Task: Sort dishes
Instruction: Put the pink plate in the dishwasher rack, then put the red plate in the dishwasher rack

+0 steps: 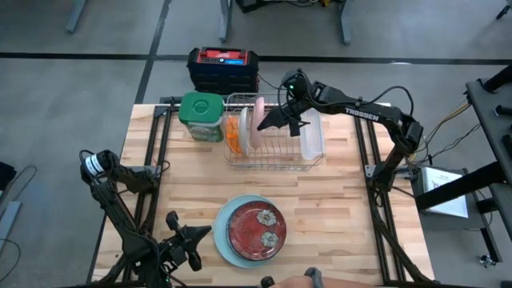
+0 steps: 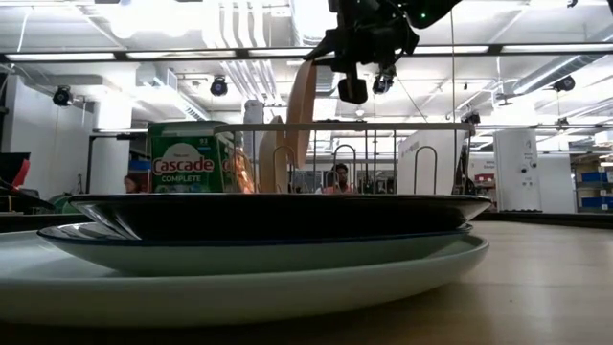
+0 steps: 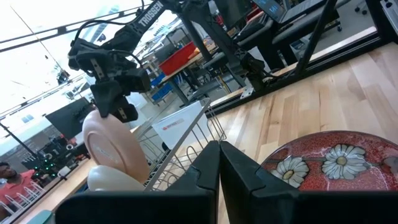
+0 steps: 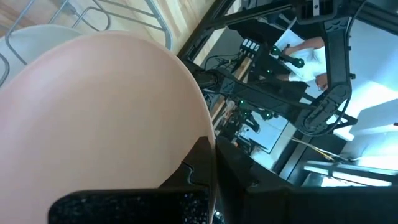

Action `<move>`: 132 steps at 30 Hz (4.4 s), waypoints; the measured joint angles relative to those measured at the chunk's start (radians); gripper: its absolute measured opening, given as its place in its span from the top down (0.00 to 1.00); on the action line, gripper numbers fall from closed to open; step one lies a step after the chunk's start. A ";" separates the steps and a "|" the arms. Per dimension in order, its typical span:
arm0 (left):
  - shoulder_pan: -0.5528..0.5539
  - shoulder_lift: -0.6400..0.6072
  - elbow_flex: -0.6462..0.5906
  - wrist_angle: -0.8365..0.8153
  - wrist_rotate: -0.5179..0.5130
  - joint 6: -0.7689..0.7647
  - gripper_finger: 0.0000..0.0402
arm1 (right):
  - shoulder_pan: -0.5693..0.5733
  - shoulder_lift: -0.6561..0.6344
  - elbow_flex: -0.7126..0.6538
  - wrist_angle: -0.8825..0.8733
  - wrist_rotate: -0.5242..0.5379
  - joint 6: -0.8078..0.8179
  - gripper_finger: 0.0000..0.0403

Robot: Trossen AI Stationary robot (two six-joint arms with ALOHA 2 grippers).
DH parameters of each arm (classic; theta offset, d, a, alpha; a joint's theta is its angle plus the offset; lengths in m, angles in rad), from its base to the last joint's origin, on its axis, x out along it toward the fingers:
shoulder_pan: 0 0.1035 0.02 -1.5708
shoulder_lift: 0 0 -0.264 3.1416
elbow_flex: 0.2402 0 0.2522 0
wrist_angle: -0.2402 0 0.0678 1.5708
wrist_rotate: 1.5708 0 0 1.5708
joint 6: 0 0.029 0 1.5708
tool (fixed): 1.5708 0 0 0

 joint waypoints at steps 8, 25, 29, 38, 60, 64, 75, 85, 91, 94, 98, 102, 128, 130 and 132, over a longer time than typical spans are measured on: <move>0.000 0.000 0.000 0.001 0.000 0.000 1.00 | 0.000 0.000 0.000 0.000 0.000 0.008 1.00; 0.000 0.000 0.000 0.004 0.000 0.000 1.00 | 0.000 0.045 -0.001 0.033 0.031 0.006 1.00; 0.000 0.000 0.000 0.003 0.001 0.000 1.00 | 0.000 0.058 -0.001 0.029 0.052 0.008 1.00; 0.000 -0.001 0.000 0.003 0.003 0.000 1.00 | -0.001 0.079 -0.001 0.022 0.053 0.024 1.00; 0.000 -0.001 0.000 0.003 0.003 -0.003 1.00 | -0.001 0.147 -0.001 0.014 0.062 0.086 0.99; 0.000 0.000 0.000 0.003 0.003 -0.003 1.00 | -0.001 0.147 -0.001 0.014 0.062 0.091 0.96; 0.000 -0.001 0.000 0.003 0.003 -0.003 1.00 | -0.002 0.144 -0.001 0.028 0.112 0.193 0.86; 0.000 0.000 0.000 0.003 0.012 -0.005 1.00 | -0.026 0.138 -0.001 0.042 0.187 0.193 0.79; 0.000 -0.001 0.000 0.003 0.014 -0.011 1.00 | -0.048 0.112 -0.001 0.045 0.187 0.196 0.78; 0.000 0.000 0.000 0.004 0.018 -0.011 1.00 | -0.054 0.095 -0.001 0.049 0.188 0.227 0.79; 0.000 -0.001 0.000 0.004 0.018 -0.011 1.00 | -0.058 0.072 -0.001 0.048 0.187 0.279 0.80; 0.000 0.000 0.000 0.004 0.019 -0.020 1.00 | -0.060 0.052 -0.001 0.045 0.225 0.297 0.80; 0.037 -0.003 0.000 -0.107 0.157 -0.228 1.00 | 0.002 -0.390 -0.001 -0.089 0.287 2.245 0.92; 0.048 -0.006 0.000 -0.114 0.251 -0.247 1.00 | 0.019 -0.391 -0.001 -0.215 0.287 2.285 0.92; 0.059 -0.009 0.000 -0.104 0.334 -0.248 1.00 | 0.040 -0.391 -0.011 -0.330 0.287 2.335 0.92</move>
